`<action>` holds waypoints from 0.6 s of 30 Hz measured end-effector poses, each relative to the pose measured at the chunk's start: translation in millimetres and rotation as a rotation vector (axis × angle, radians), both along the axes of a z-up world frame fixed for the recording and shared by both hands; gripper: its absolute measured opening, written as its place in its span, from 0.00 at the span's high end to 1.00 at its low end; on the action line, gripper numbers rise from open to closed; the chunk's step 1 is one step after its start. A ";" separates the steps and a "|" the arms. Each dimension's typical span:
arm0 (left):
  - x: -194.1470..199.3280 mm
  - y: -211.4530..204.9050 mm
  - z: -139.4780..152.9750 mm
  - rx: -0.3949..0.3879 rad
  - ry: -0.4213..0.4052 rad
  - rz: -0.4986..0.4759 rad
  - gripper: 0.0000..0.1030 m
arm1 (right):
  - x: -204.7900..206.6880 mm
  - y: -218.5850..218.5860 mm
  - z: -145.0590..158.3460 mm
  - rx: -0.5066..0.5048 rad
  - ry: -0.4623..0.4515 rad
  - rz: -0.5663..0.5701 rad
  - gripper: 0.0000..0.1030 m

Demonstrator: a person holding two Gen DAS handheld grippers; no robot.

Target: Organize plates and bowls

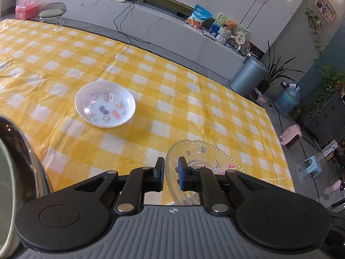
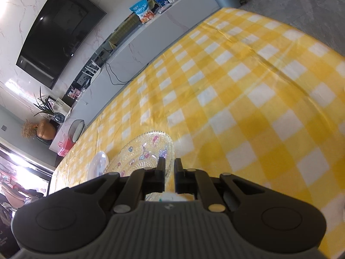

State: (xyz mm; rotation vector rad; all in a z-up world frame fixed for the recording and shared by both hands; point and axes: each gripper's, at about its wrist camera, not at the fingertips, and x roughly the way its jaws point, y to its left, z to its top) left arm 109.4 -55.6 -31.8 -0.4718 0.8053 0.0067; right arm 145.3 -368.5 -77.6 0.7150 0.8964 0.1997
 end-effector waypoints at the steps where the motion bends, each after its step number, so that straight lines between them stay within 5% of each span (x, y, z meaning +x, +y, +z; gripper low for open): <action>1: -2.7 0.2 0.4 -0.006 0.001 -0.003 0.87 | -4.0 -1.2 0.0 0.005 0.006 0.001 0.95; 18: -42.4 0.5 -2.2 -0.029 0.027 -0.033 0.87 | -59.8 -10.5 -2.3 0.027 0.086 0.000 0.93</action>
